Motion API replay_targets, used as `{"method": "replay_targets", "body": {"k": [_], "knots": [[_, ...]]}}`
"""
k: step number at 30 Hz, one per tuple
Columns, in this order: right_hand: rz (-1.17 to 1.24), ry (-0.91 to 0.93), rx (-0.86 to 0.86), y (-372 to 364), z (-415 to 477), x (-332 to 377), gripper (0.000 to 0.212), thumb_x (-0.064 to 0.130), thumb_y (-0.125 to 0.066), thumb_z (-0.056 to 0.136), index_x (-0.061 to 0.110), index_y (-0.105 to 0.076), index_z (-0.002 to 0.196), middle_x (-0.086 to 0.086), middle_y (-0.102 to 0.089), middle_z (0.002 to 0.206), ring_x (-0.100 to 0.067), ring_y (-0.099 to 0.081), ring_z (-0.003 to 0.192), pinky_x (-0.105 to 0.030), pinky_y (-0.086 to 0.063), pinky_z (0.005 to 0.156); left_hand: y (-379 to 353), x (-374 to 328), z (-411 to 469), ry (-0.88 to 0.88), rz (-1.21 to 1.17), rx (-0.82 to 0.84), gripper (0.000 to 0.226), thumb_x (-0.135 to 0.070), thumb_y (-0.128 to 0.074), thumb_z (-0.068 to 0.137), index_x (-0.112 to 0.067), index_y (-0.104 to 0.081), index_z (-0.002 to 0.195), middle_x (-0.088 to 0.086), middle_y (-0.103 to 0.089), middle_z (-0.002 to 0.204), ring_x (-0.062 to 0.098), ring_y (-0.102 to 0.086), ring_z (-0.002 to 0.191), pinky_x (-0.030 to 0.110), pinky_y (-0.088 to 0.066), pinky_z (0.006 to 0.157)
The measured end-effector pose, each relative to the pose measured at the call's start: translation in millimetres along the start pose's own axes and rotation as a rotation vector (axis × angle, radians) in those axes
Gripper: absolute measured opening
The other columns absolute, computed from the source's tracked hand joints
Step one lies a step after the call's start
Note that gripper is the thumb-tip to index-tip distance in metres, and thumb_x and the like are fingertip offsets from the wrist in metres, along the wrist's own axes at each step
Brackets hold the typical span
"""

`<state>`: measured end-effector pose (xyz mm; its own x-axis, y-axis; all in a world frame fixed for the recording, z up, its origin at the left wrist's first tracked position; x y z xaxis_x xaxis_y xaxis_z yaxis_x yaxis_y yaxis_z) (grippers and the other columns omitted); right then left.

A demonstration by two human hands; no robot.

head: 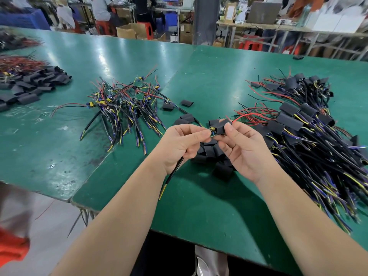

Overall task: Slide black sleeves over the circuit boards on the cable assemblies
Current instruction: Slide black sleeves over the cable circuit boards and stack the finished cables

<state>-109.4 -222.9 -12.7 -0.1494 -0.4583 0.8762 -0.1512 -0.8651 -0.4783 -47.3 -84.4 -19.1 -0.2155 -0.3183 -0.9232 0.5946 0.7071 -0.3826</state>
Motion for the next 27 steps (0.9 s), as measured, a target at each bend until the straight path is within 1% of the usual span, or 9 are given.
{"method": "replay_targets", "body": {"k": [2, 5, 7, 9, 12, 14, 18, 24, 27], "knots": [[0.017, -0.026, -0.010, 0.6, 0.4, -1.1, 0.005, 0.018, -0.065, 0.073, 0.016, -0.069, 0.072, -0.004, -0.074, 0.080, -0.010, -0.070, 0.066, -0.017, -0.053, 0.057, -1.1, -0.2, -0.4, 0.012, -0.005, 0.010, 0.010, -0.016, -0.067, 0.070, -0.016, -0.072, 0.062, 0.000, -0.064, 0.061, 0.002, -0.032, 0.036, 0.012, -0.023, 0.034], [0.006, -0.035, -0.021, 0.8, 1.1, -1.2, 0.006, 0.020, -0.067, 0.072, 0.019, -0.071, 0.068, -0.003, -0.074, 0.078, -0.009, -0.070, 0.064, -0.017, -0.053, 0.056, -2.0, -0.1, -0.4, 0.016, 0.026, -0.012, 0.010, -0.017, -0.068, 0.070, -0.017, -0.072, 0.061, 0.000, -0.064, 0.061, 0.003, -0.031, 0.036, 0.013, -0.021, 0.034], [-0.008, -0.032, -0.036, 1.8, 1.2, -1.0, 0.004, 0.021, -0.069, 0.069, 0.017, -0.070, 0.070, -0.004, -0.074, 0.077, -0.010, -0.070, 0.062, -0.018, -0.053, 0.056, -1.2, 0.8, 0.0, 0.043, 0.042, -0.031, 0.013, -0.015, -0.068, 0.073, -0.017, -0.071, 0.060, 0.001, -0.064, 0.061, 0.003, -0.030, 0.036, 0.013, -0.021, 0.034], [-0.022, -0.029, -0.042, 1.9, 0.7, -1.0, 0.010, 0.020, -0.069, 0.068, 0.015, -0.066, 0.075, -0.004, -0.074, 0.076, -0.010, -0.069, 0.061, -0.018, -0.053, 0.056, 0.6, 2.3, -0.1, 0.101, 0.032, -0.037, 0.019, -0.010, -0.066, 0.078, -0.017, -0.069, 0.060, 0.001, -0.063, 0.061, 0.003, -0.029, 0.034, 0.012, -0.021, 0.033], [-0.018, -0.031, -0.043, 1.2, 0.0, -2.6, 0.011, 0.018, -0.067, 0.069, 0.014, -0.062, 0.078, -0.002, -0.074, 0.074, -0.011, -0.069, 0.060, -0.019, -0.053, 0.055, 1.1, 2.1, -2.1, 0.176, 0.017, -0.007, 0.012, -0.016, -0.068, 0.070, -0.019, -0.066, 0.059, -0.002, -0.062, 0.061, 0.002, -0.029, 0.034, 0.011, -0.020, 0.032], [-0.001, -0.039, -0.030, -0.2, -0.3, -3.4, 0.013, 0.017, -0.066, 0.070, 0.013, -0.060, 0.082, -0.001, -0.074, 0.076, -0.011, -0.070, 0.061, -0.019, -0.053, 0.056, 1.8, 2.2, -2.5, 0.200, -0.001, 0.001, 0.012, -0.017, -0.069, 0.068, -0.020, -0.064, 0.057, -0.003, -0.061, 0.061, 0.001, -0.028, 0.034, 0.011, -0.018, 0.032], [0.051, -0.055, 0.006, -1.3, -0.2, -3.7, 0.015, 0.017, -0.063, 0.074, 0.011, -0.058, 0.087, -0.001, -0.074, 0.079, -0.010, -0.070, 0.065, -0.018, -0.053, 0.058, 1.5, 2.0, -2.1, 0.197, -0.065, 0.016, 0.017, -0.017, -0.067, 0.069, -0.022, -0.063, 0.053, -0.006, -0.059, 0.059, 0.000, -0.028, 0.032, 0.011, -0.016, 0.031], [0.112, -0.084, 0.014, -2.8, 0.0, -7.3, 0.014, 0.017, -0.063, 0.076, 0.012, -0.062, 0.089, -0.002, -0.074, 0.083, -0.010, -0.070, 0.068, -0.017, -0.053, 0.058, 2.0, 2.7, -0.6, 0.186, -0.085, 0.012, 0.017, -0.017, -0.067, 0.068, -0.022, -0.063, 0.052, -0.007, -0.059, 0.058, -0.001, -0.027, 0.032, 0.012, -0.015, 0.032], [0.102, -0.082, -0.005, -1.8, -0.3, -8.3, 0.008, 0.016, -0.065, 0.074, 0.014, -0.063, 0.082, -0.002, -0.075, 0.084, -0.011, -0.071, 0.070, -0.017, -0.053, 0.058, 4.1, 3.8, 0.9, 0.191, -0.062, -0.014, 0.017, -0.018, -0.069, 0.066, -0.022, -0.060, 0.053, -0.007, -0.058, 0.059, 0.000, -0.026, 0.032, 0.012, -0.015, 0.032]]}}
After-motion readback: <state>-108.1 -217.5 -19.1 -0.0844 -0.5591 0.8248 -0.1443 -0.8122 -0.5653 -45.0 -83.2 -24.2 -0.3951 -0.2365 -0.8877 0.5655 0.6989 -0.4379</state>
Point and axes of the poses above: each hand's wrist, its own z-axis towards the middle knuckle, its own y-axis out of the back of the hand, x = y × z, the point moved 3 cm from there along z, towards the middle knuckle
